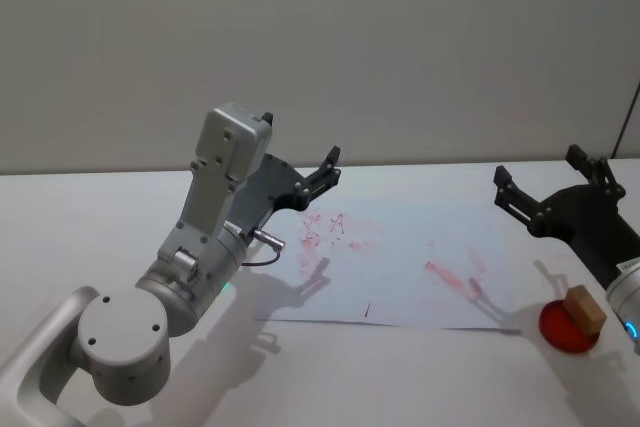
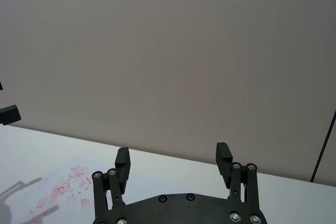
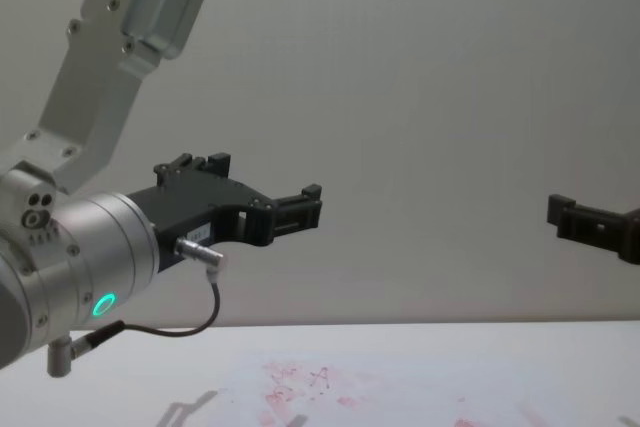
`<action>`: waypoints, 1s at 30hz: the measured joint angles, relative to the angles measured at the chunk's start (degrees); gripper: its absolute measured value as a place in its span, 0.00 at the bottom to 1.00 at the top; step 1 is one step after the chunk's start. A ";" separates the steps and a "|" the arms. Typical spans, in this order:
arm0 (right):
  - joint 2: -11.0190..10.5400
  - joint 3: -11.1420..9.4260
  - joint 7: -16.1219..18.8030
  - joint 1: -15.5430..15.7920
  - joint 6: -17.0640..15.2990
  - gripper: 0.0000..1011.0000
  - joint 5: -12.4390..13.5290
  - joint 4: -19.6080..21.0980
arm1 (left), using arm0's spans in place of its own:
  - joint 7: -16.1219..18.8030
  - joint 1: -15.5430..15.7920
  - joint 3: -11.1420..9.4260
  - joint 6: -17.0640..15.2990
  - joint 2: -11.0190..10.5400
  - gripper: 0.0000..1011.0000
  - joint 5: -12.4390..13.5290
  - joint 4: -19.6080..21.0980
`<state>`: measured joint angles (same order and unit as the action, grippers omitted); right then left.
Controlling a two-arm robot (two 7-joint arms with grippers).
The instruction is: Use the one hand to pick up the stamp and affix it onto the A4 paper.
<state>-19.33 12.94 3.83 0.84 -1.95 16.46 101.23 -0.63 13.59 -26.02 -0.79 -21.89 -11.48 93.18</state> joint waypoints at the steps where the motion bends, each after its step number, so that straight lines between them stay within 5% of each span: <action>1: 0.00 0.00 0.00 0.00 0.00 0.99 0.00 0.00 | 0.00 0.00 0.00 0.00 0.00 0.99 0.00 0.00; 30: 0.00 0.00 0.00 0.00 0.00 0.99 0.00 0.00 | 0.00 0.00 0.00 0.00 0.00 0.99 0.00 0.00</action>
<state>-19.34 12.94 3.83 0.84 -1.95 16.46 101.23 -0.62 13.59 -26.03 -0.80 -21.89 -11.48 93.18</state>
